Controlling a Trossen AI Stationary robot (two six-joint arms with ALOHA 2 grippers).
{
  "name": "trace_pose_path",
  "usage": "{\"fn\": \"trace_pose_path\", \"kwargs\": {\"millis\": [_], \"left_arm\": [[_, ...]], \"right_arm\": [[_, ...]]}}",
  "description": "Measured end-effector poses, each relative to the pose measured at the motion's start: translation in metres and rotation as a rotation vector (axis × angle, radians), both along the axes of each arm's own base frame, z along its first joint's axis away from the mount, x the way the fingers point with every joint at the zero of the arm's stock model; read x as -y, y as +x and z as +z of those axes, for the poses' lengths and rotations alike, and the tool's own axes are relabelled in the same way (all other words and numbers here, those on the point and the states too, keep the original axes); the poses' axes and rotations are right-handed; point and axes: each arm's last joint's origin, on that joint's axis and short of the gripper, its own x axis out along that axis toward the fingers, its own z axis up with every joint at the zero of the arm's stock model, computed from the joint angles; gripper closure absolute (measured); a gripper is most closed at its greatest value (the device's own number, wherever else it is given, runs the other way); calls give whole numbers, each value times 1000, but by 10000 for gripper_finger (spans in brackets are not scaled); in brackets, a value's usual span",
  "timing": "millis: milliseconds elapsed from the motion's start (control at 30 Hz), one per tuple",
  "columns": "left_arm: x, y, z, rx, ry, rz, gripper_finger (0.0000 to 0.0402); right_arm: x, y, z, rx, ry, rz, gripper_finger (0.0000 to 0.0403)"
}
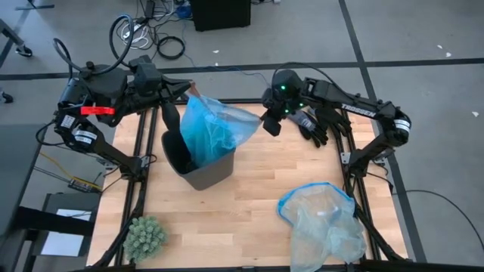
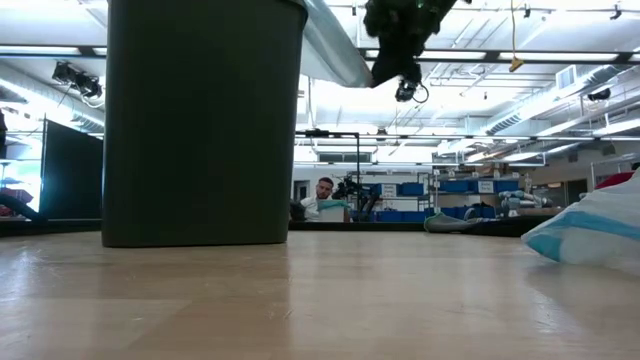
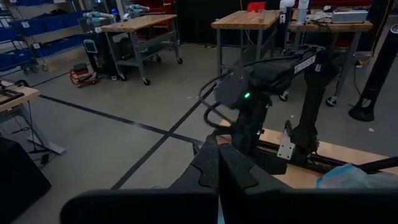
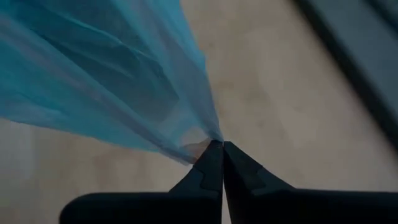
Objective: Place trash/remove bag and relplace
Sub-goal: Remove the trash bag from the bin
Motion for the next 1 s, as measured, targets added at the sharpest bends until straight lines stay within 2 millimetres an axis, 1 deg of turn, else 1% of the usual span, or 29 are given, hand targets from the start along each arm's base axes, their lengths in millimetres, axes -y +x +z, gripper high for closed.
{"fn": "trace_pose_path", "kwargs": {"millis": [67,167,300,400,467,533,633,767,900,1000], "left_arm": [[0,0,0,0,0,0,401],[0,0,0,-1,-1,0,401],[1,11,-4,-24,2,0,401],[2,22,-8,-48,7,-1,401],[3,28,-10,-62,10,-1,401],[3,30,-12,-72,12,-4,401],[3,31,-12,-74,12,-5,401],[3,27,-10,-58,9,-4,401],[2,17,0,5,3,-4,401],[3,11,11,78,6,-16,401]], "right_arm": [[-5,-5,11,5,-79,-34,403],[-15,-14,36,39,-232,-76,403],[-32,-28,78,118,-424,-99,403],[-46,-34,106,186,-548,-95,403],[-54,-37,122,213,-623,-103,403],[-58,-39,133,241,-647,-104,403],[-59,-41,132,241,-596,-82,403],[-55,-42,123,198,-486,-38,403],[-52,-38,110,156,-435,17,403],[-51,-33,98,119,-431,60,403]]}}
